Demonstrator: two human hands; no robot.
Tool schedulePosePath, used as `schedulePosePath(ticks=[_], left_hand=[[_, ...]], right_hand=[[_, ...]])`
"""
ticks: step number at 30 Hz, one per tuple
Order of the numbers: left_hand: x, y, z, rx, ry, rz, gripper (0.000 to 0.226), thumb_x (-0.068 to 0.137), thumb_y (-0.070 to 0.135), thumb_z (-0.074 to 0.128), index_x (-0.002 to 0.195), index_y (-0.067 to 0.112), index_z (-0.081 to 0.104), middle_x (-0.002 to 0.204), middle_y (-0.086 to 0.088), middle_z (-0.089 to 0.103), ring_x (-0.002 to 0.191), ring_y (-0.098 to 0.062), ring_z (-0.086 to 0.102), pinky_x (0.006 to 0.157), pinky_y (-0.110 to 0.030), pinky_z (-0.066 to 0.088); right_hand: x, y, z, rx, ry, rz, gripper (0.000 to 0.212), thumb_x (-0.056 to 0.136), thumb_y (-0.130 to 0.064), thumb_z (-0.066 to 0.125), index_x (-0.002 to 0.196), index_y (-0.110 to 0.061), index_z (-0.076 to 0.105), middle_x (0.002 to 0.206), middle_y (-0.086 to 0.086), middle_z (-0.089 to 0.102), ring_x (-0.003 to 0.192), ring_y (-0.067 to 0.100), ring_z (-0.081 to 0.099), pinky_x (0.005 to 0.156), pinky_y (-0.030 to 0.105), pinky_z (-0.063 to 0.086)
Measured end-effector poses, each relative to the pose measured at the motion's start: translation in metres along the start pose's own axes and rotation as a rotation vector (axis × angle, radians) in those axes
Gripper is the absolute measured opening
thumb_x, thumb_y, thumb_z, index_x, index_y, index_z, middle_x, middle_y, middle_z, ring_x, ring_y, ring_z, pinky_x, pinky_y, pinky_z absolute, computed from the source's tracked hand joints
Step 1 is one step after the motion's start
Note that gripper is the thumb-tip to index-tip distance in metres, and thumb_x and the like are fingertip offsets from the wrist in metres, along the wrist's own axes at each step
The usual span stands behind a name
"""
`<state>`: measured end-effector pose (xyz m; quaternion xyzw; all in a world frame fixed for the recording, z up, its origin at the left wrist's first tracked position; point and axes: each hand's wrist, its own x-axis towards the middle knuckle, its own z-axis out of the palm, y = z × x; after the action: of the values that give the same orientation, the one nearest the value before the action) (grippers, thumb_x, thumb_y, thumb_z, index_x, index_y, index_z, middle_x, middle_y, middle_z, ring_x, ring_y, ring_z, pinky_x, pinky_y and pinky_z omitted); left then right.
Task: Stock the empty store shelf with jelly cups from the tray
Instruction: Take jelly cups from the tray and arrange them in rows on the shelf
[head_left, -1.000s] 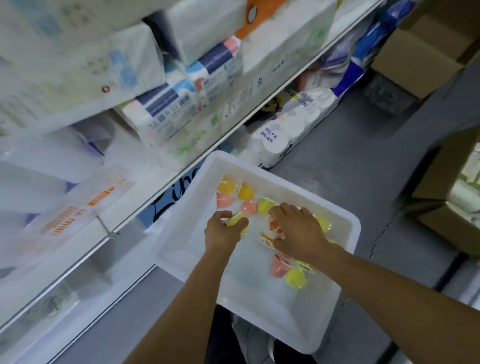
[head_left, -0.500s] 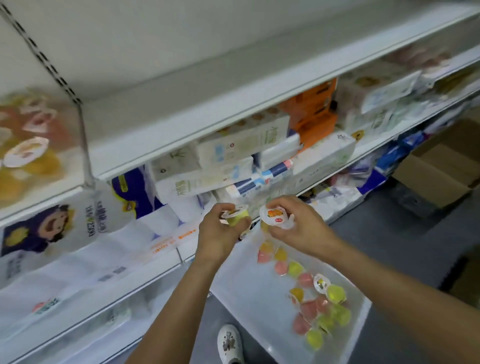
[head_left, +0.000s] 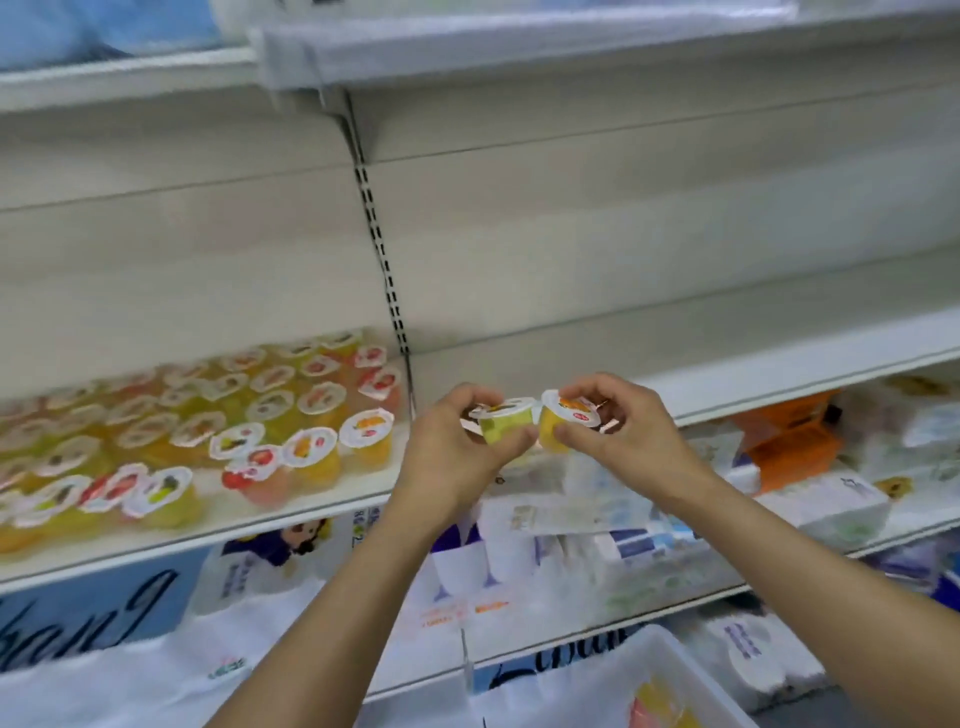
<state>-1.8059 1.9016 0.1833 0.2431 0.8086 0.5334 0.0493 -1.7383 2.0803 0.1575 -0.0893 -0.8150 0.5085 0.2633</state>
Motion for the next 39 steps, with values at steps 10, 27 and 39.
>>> schedulePosePath(ticks=[10, 27, 39], left_hand=[[0.094, -0.019, -0.115, 0.053, 0.174, -0.054, 0.036, 0.077, 0.029, 0.080, 0.108, 0.024, 0.062, 0.106, 0.003, 0.062, 0.070, -0.024, 0.071, 0.057, -0.026, 0.051], [0.172, -0.068, -0.150, 0.076, 0.184, -0.069, 0.053, 0.074, 0.031, 0.081, 0.120, 0.029, 0.054, 0.107, -0.004, 0.060, 0.075, -0.029, 0.070, 0.070, -0.044, 0.060], [0.187, -0.044, -0.131, 0.249, 0.146, 0.155, 0.078, 0.069, 0.031, 0.086, 0.130, 0.030, 0.038, 0.098, 0.010, 0.058, 0.081, -0.013, 0.065, 0.072, -0.030, 0.056]], right_hand=[[0.127, 0.013, 0.107, -0.367, -0.214, 0.023, 0.036, 0.078, -0.031, 0.074, 0.111, -0.022, 0.062, 0.113, 0.002, 0.058, 0.096, 0.018, 0.060, 0.087, 0.030, 0.050], [0.241, 0.041, 0.182, -0.430, -0.158, 0.026, 0.033, 0.082, -0.030, 0.072, 0.110, -0.019, 0.058, 0.111, 0.007, 0.051, 0.100, 0.027, 0.058, 0.077, 0.027, 0.042], [0.202, -0.053, 0.160, 0.185, -0.299, -0.024, 0.046, 0.083, -0.035, 0.072, 0.125, -0.021, 0.058, 0.104, 0.005, 0.069, 0.088, 0.015, 0.069, 0.070, 0.023, 0.055]])
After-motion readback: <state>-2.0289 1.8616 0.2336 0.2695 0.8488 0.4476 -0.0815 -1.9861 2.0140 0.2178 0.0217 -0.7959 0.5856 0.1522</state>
